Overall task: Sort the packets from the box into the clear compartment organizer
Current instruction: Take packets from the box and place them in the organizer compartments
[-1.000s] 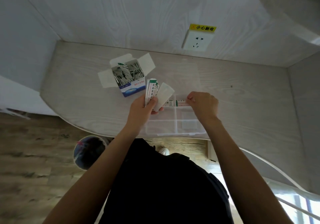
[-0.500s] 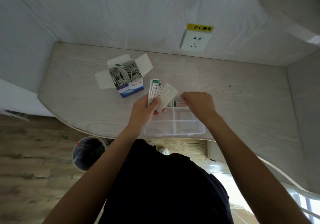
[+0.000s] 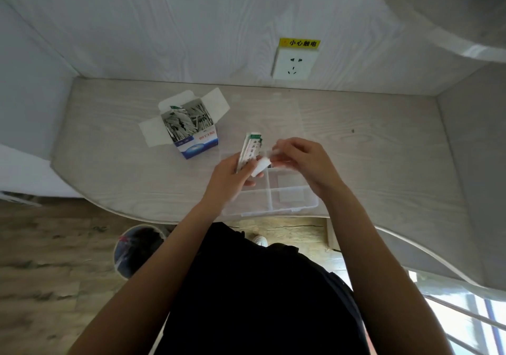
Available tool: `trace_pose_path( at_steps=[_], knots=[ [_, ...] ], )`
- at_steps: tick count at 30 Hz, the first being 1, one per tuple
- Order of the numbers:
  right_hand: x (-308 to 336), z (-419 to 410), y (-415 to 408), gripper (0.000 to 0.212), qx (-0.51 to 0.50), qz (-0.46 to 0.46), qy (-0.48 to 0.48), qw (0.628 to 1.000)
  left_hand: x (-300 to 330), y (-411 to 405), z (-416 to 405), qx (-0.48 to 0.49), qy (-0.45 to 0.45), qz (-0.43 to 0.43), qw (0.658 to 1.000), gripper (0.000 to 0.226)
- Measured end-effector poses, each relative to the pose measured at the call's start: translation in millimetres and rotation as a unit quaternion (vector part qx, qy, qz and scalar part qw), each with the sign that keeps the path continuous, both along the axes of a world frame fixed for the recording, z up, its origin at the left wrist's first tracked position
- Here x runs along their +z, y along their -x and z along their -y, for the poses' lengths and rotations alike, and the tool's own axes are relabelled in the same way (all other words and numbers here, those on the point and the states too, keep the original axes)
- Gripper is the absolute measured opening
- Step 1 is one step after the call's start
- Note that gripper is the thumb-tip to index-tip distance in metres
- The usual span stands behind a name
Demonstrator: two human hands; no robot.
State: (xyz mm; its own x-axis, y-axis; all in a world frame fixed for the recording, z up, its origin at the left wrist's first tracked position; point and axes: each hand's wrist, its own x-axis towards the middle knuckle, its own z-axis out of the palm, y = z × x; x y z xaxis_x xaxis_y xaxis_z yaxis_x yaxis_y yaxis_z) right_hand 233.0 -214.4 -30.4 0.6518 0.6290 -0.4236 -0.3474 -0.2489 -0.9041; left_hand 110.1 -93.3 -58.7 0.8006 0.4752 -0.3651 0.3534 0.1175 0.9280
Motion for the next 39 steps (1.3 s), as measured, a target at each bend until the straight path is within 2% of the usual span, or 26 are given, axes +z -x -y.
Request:
trace_pose_path(
  at_steps=[2,4,5,7,12,17,21,27,34,35,36,37,39],
  knots=[
    [0,4,0,0.016,-0.010,0.020,0.019,1.000,-1,0,0,-0.011,-0.003,0.001,1.000,0.025],
    [-2,10,-4,0.003,-0.017,0.082,0.051,0.995,-1,0,0,0.002,0.008,0.008,1.000,0.026],
    [-3,13,-7,0.010,-0.021,0.122,0.075,0.989,-2,0,0,0.017,0.018,0.011,1.000,0.027],
    [-10,19,-17,0.025,-0.030,0.197,0.128,0.972,-2,2,-3,0.052,0.040,0.003,0.998,0.026],
    [-31,20,-32,0.027,0.051,0.345,0.248,0.904,-8,11,-13,0.075,0.114,-0.032,0.990,0.020],
    [-45,13,-30,0.023,0.087,0.372,0.290,0.877,-3,16,-16,0.060,0.148,-0.035,0.987,0.019],
    [-43,9,-31,0.020,0.120,0.392,0.303,0.860,4,16,-15,0.045,0.169,-0.038,0.984,0.031],
    [-40,7,-33,0.015,0.165,0.449,0.319,0.818,9,14,-15,0.069,0.266,0.011,0.962,0.039],
    [-40,8,-32,0.024,0.255,0.547,0.384,0.699,17,15,-12,0.074,0.193,0.049,0.977,0.020],
    [-39,9,-30,0.022,0.243,0.555,0.380,0.699,17,14,-12,0.074,0.192,0.055,0.977,0.019],
    [-38,10,-27,0.020,0.206,0.556,0.357,0.722,17,13,-13,0.073,0.190,0.059,0.977,0.017],
    [-34,10,-22,0.017,0.149,0.543,0.317,0.763,16,13,-13,0.074,0.185,0.060,0.978,0.017],
    [-23,5,-10,0.015,0.025,0.448,0.190,0.873,16,12,-13,0.076,0.171,0.057,0.981,0.016]
  ],
)
